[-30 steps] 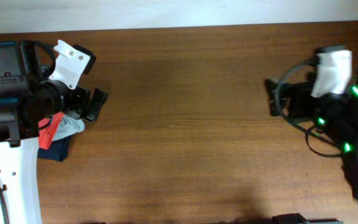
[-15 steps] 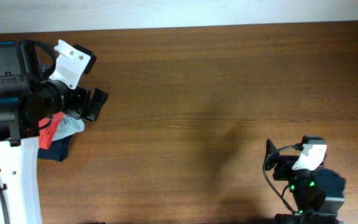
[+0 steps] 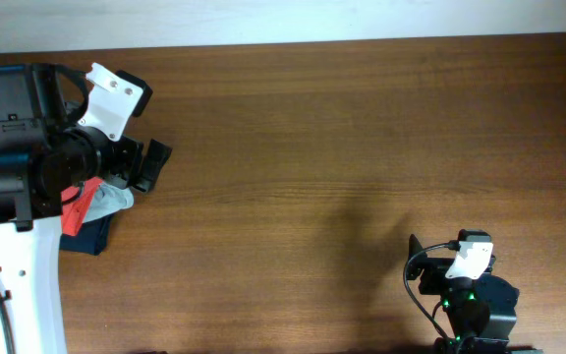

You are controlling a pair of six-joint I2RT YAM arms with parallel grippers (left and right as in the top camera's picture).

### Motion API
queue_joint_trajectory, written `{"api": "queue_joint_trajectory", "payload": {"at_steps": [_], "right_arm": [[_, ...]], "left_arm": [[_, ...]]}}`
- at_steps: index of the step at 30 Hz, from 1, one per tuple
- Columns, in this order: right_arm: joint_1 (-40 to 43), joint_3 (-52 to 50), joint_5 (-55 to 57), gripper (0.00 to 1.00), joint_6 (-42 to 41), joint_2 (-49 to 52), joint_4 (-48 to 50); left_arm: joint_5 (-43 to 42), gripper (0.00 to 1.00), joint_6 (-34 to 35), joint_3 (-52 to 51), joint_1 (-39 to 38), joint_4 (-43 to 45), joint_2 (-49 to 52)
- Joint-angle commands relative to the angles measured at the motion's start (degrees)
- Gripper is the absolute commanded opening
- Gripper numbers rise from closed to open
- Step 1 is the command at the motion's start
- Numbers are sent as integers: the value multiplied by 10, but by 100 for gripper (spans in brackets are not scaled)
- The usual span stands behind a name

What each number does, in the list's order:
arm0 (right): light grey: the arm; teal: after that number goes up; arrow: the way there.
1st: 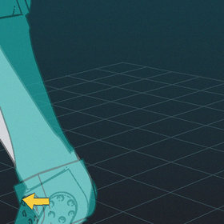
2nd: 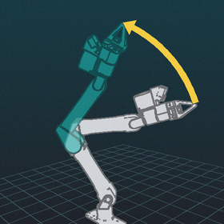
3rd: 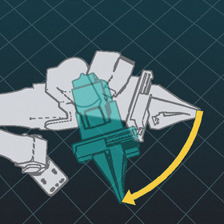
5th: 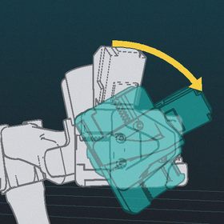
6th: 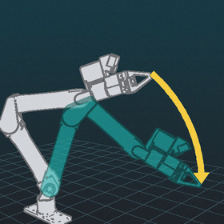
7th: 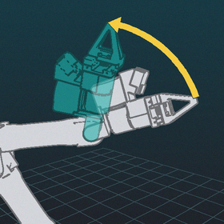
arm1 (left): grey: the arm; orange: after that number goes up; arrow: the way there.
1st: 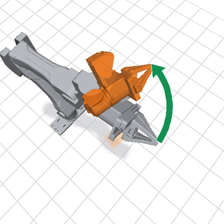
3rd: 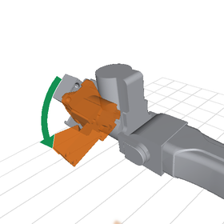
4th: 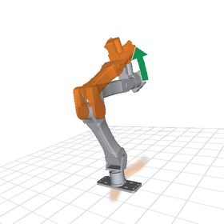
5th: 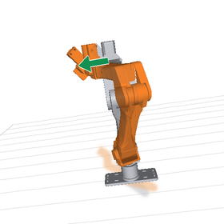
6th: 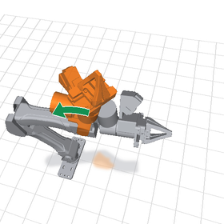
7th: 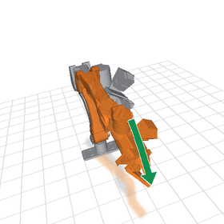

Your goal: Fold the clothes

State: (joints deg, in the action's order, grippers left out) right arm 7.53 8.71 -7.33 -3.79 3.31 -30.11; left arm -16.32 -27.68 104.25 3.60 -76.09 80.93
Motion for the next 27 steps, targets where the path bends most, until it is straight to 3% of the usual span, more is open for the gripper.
{"api": "queue_joint_trajectory", "payload": {"at_steps": [1, 15, 18, 21, 27], "right_arm": [[4, -5, 1, 98, 4, -3, 2], [4, -5, 1, 99, 4, -3, 2], [4, -5, 1, 98, 4, -3, 2], [4, -5, 1, 99, 4, -3, 2], [4, -5, 1, 99, 4, -3, 2]], "left_arm": [[-9, 99, -11, 0, -2, 1, 0], [-3, 99, -11, -3, -4, 0, -22], [57, 99, -20, -21, -5, 9, -80], [69, 99, -20, -117, -5, 71, -183], [67, 99, -20, -421, -5, 278, -405]]}}
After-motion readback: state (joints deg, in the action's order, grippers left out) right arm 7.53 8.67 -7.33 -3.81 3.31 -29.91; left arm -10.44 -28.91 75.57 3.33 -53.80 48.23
